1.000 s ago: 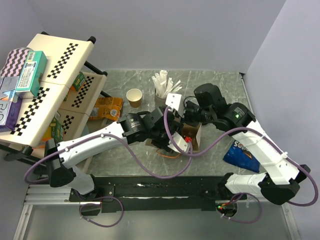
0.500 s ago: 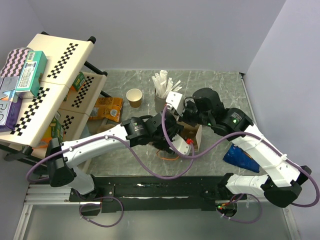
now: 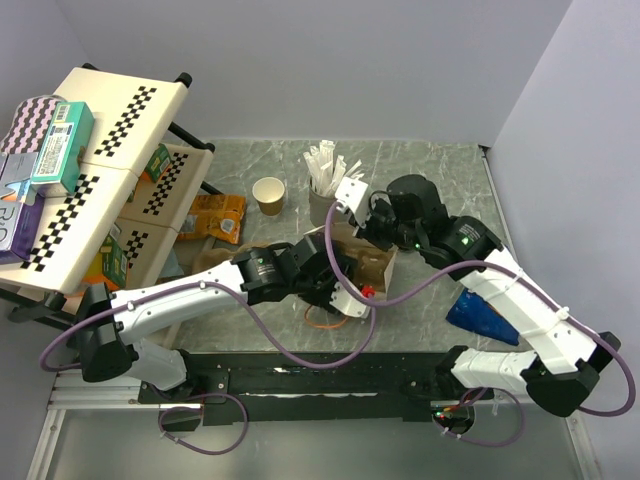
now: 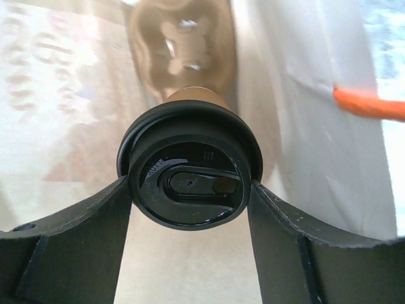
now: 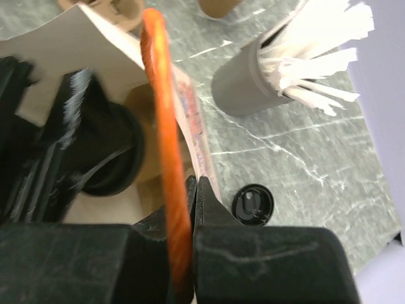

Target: Pack the takeout coffee

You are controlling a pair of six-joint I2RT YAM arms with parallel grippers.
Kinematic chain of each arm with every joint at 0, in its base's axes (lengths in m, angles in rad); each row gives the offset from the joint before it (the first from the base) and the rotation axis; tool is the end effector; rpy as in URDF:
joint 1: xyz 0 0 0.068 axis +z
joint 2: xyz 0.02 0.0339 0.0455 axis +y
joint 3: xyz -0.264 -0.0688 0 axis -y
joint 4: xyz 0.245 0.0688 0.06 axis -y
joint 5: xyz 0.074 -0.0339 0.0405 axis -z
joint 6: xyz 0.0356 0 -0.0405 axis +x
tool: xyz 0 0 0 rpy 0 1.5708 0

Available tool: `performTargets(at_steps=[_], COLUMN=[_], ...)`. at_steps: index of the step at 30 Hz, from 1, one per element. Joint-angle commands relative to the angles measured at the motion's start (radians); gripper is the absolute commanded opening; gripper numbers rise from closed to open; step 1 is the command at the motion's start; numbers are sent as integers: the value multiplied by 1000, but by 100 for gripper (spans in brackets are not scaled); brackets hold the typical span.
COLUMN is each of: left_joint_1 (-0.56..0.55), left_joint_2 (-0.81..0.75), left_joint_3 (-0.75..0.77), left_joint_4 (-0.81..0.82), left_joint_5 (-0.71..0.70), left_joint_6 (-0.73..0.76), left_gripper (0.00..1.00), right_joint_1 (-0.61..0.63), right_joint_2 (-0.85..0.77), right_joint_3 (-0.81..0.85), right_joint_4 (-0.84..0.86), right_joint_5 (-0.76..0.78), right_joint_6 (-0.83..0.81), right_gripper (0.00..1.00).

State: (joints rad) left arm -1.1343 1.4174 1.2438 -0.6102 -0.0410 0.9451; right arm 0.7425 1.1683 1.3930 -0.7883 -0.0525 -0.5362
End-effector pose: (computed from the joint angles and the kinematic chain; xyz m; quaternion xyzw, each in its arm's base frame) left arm 0.1319 -0.2794 0.3138 0.7922 0.4744 -0.0174 0.3834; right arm 0.1716 0.1600 0.4110 -0.5326 0.6951 0.0725 0.4775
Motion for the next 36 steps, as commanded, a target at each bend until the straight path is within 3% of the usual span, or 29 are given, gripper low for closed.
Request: performTargets(at_steps=[1,18,28,36], left_joint_1=[-7,-5,-5,14], left_joint_2=[-35,20,34,34], left_joint_3=[-47,-52,-61,-92], left_joint_4=[127,136,124,133], left_joint_5=[-80,-165,-152,-188], left_joint_6=[23,54,58,31], left_gripper=[1,1,1,1], right_joint_1=[1,15,28,73], right_joint_2=[-117,-151,-162,-165], right_joint_3=[-78,-115,-98,-103], right_joint_4=[115,124,169,182], right_joint_5=[-79,-132,-57,12], right_joint_6=[-11,67,91,21], right_gripper=[0,0,0,0])
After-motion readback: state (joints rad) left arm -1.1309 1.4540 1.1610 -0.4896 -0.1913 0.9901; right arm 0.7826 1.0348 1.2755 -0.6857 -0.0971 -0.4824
